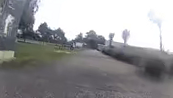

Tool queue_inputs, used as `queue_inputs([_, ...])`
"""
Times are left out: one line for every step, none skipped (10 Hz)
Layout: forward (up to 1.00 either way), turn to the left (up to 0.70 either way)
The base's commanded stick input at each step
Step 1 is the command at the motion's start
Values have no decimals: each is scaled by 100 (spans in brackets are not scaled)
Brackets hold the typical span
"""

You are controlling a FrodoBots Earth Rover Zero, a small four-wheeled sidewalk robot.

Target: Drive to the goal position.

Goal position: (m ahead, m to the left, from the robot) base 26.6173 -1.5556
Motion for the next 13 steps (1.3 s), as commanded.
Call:
queue_inputs([70, 0])
queue_inputs([70, 0])
queue_inputs([70, 0])
queue_inputs([70, 0])
queue_inputs([70, 0])
queue_inputs([70, 0])
queue_inputs([70, 0])
queue_inputs([70, 0])
queue_inputs([70, 0])
queue_inputs([70, 0])
queue_inputs([70, 0])
queue_inputs([70, 0])
queue_inputs([70, 0])
